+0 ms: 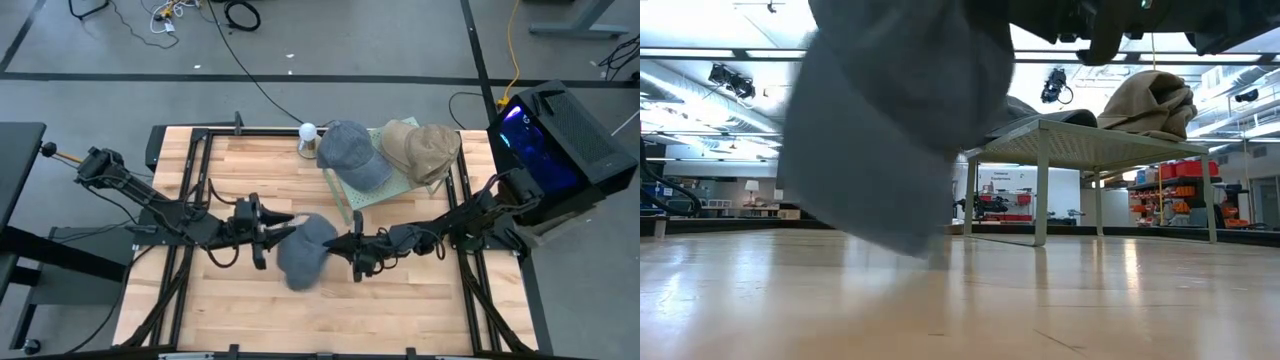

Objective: Stack caps on shelf
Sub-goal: Stack the black cap on the black cap on the shelf

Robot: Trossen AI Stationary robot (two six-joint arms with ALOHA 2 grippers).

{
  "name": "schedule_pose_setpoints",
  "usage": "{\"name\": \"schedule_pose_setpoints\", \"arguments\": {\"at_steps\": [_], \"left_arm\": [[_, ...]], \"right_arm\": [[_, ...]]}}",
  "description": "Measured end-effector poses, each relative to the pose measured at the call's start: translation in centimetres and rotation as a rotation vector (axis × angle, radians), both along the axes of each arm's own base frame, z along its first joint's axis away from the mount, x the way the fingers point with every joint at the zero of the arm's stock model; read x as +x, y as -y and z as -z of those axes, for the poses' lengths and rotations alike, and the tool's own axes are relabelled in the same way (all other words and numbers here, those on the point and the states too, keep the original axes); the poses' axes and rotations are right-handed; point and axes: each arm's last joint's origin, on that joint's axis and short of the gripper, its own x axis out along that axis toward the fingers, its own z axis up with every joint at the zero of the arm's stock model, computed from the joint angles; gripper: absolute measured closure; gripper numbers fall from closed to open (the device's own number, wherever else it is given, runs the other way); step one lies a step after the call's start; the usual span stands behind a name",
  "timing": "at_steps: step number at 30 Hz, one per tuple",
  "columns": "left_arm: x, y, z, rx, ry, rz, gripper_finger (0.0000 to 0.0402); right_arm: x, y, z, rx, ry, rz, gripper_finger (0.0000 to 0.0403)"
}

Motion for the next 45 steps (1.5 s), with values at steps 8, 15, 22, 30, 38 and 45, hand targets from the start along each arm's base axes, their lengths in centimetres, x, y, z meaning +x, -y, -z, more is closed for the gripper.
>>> {"name": "schedule_pose_setpoints", "arguments": {"at_steps": [8, 15, 22, 30, 38, 45], "left_arm": [[-0.2, 0.1, -0.2, 0.084, -0.015, 0.063, 0.0142], [2.0, 0.4, 2.3, -0.002, -0.090, 0.205, 0.0129], [4.0, 0.7, 4.7, 0.054, -0.270, 0.206, 0.0142], [6.0, 2.0, 5.3, 0.110, -0.321, 0.271, 0.0142], [8.2, 2.0, 5.7, 0.066, -0.385, 0.350, 0.0142], [8.5, 1.5, 6.0, 0.083, -0.455, 0.329, 0.0142]], "right_arm": [[-0.4, 0.0, -0.5, 0.154, -0.033, -0.020, 0.0392], [0.3, 0.2, -1.9, 0.317, -0.251, 0.013, 0.0392], [0.9, -0.5, -2.8, 0.434, -0.434, -0.072, 0.0386], [1.1, -0.2, -2.9, 0.499, -0.448, -0.114, 0.0387], [1.1, 0.0, -2.9, 0.529, -0.468, -0.153, 0.0386], [1.1, -0.1, -2.8, 0.541, -0.484, -0.184, 0.0386]]}}
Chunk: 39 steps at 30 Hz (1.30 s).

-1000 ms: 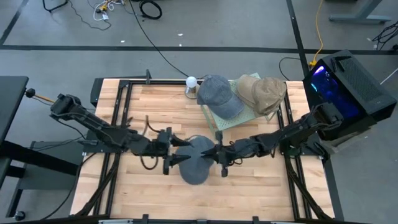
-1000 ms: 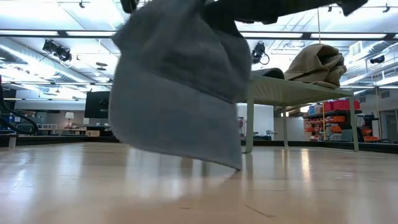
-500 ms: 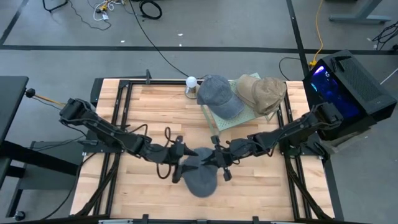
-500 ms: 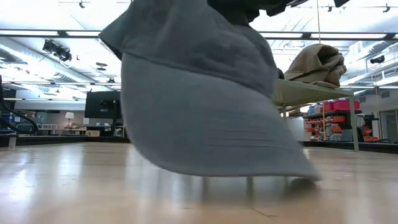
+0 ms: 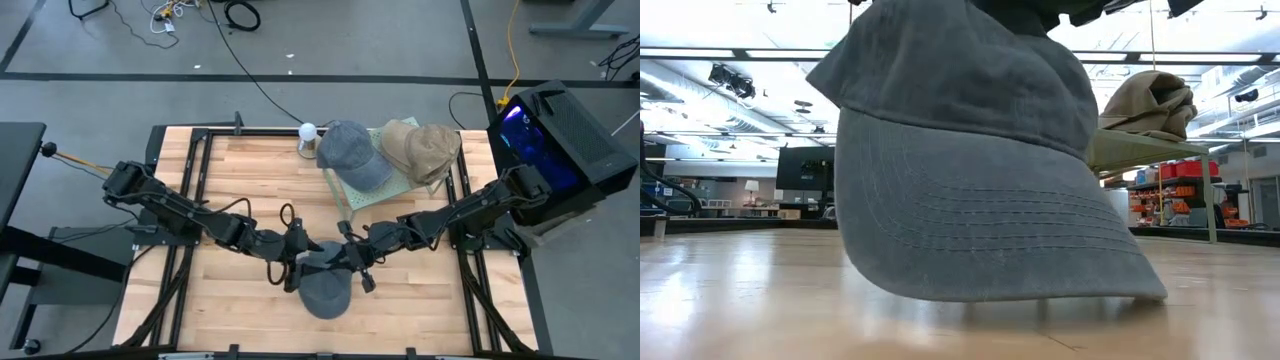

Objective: Stack caps on shelf
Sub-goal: Stack the black cap on the black cap on the shelf

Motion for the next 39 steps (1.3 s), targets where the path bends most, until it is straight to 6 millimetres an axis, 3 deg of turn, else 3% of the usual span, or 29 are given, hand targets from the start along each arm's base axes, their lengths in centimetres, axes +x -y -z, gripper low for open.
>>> {"name": "schedule_pose_setpoints", "arguments": {"at_steps": [4, 7, 16, 22, 29, 34, 39], "left_arm": [[0.0, 0.1, 0.1, -0.036, -0.015, 0.038, 0.0151], [-0.1, 0.1, 0.2, -0.080, -0.038, 0.053, 0.0183], [0.6, -0.1, 1.0, -0.156, -0.081, 0.160, 0.0383], [0.6, 0.1, 0.8, -0.171, -0.065, 0.301, 0.0385], [0.3, 0.9, 0.7, -0.219, -0.074, 0.564, 0.0391], [0.3, 0.9, 0.6, -0.225, -0.066, 0.577, 0.0388], [0.4, 0.7, 0.6, -0.209, -0.059, 0.556, 0.0395]], "right_arm": [[0.0, 0.0, 0.0, -0.002, 0.001, -0.005, 0.0386], [0.0, 0.0, 0.0, -0.002, 0.003, -0.005, 0.0386], [0.1, -0.1, -0.3, 0.018, 0.031, -0.037, 0.0384], [0.1, -0.2, -0.4, 0.017, 0.036, -0.044, 0.0351], [0.0, -0.3, -0.4, 0.052, 0.020, -0.094, 0.0262], [0.0, -0.4, -0.3, 0.033, 0.028, -0.120, 0.0205], [-0.2, -0.6, -0.4, 0.074, 0.012, -0.204, 0.0174]]}}
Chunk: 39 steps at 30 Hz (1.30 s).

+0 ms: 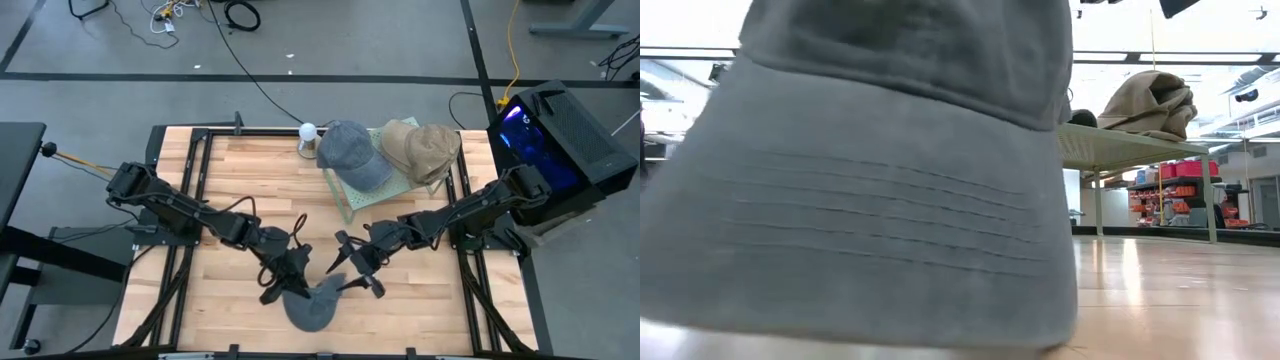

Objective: Stack caps on shelf
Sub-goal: Stack the black cap on the black cap on the shelf

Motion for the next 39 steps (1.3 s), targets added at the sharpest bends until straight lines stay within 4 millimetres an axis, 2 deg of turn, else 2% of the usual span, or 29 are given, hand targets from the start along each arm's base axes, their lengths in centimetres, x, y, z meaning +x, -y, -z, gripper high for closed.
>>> {"name": "schedule_pose_setpoints", "arguments": {"at_steps": [3, 6, 10, 13, 16, 19, 21, 25, 30, 39], "left_arm": [[0.04, -0.14, -0.14, 0.002, 0.013, -0.006, 0.0389], [0.17, -0.13, -0.55, 0.010, 0.068, -0.013, 0.0384], [0.39, -0.45, -0.86, 0.011, 0.109, -0.022, 0.0392], [0.52, -0.83, -0.83, 0.013, 0.106, -0.036, 0.0395], [0.59, -1.03, -0.83, 0.009, 0.102, -0.040, 0.0389], [0.54, -0.98, -0.81, -0.010, 0.088, -0.026, 0.0381], [0.47, -0.91, -0.77, -0.025, 0.073, -0.002, 0.0384], [0.38, -0.82, -0.76, -0.056, 0.050, 0.039, 0.0394], [0.18, -0.55, -0.86, -0.087, 0.043, 0.126, 0.0388], [0.13, -0.55, -0.89, -0.095, 0.044, 0.163, 0.0395]], "right_arm": [[-0.02, -0.05, -0.04, 0.006, 0.002, -0.015, 0.0164], [0.10, 0.08, -0.11, -0.009, 0.017, 0.041, 0.0164], [0.01, 0.07, 0.09, -0.010, -0.007, 0.022, 0.0188], [-0.11, 0.02, 0.33, -0.003, -0.040, 0.011, 0.0232], [-0.24, 0.08, 0.66, -0.012, -0.078, 0.006, 0.0294], [-0.38, -0.05, 0.73, -0.017, -0.078, -0.066, 0.0365], [-0.45, -0.16, 0.66, -0.015, -0.065, -0.128, 0.0392], [-0.51, -0.28, 0.45, 0.014, -0.049, -0.212, 0.0383], [-0.58, -0.28, 0.30, 0.037, -0.040, -0.296, 0.0398], [-0.57, -0.14, 0.28, 0.045, -0.040, -0.317, 0.0400]]}}
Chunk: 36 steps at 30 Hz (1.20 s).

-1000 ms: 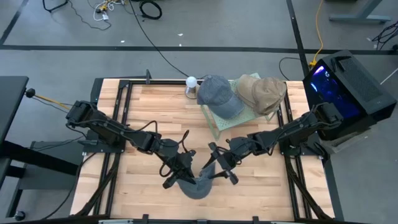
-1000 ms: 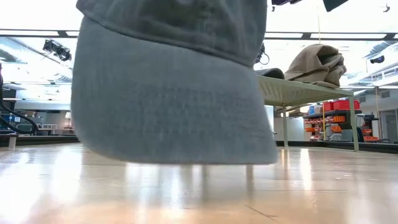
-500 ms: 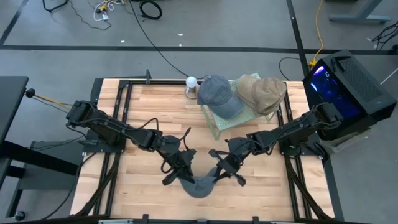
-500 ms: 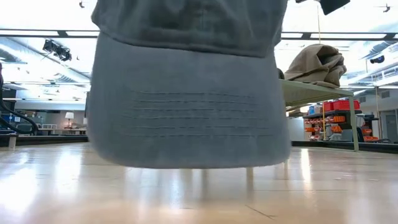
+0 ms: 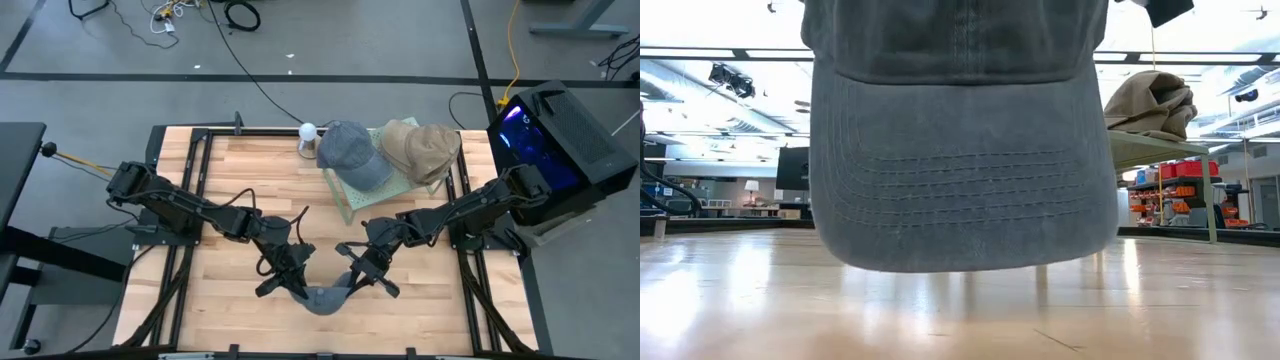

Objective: Stack caps on shelf
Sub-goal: Stack the black cap on the black cap on the shelf

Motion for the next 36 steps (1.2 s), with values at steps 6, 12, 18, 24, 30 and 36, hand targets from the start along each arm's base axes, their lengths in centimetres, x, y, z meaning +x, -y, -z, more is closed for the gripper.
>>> {"name": "schedule_pose_setpoints", "arguments": {"at_steps": [6, 12, 18, 24, 30, 36], "left_arm": [[0.0, 0.1, -0.4, -0.032, 0.034, 0.060, 0.0393], [-0.1, -0.5, -0.7, -0.051, 0.025, 0.108, 0.0394], [-0.6, -1.8, -1.8, -0.035, 0.067, 0.089, 0.0396], [-0.6, -3.2, -2.8, -0.009, 0.124, -0.040, 0.0396], [0.1, -5.4, -3.6, -0.019, 0.179, -0.187, 0.0392], [0.6, -8.1, -4.8, -0.070, 0.261, -0.339, 0.0396]], "right_arm": [[0.1, 0.1, -0.1, 0.008, 0.008, -0.006, 0.0401], [-0.5, 1.2, -1.5, 0.023, -0.011, 0.129, 0.0375], [-3.2, 2.0, -4.4, -0.053, 0.011, 0.322, 0.0338], [-4.8, 1.5, -5.3, -0.200, 0.059, 0.653, 0.0319], [-5.4, 0.4, -5.2, -0.289, 0.099, 0.740, 0.0317], [-6.8, -0.4, -6.3, -0.313, 0.162, 0.837, 0.0317]]}}
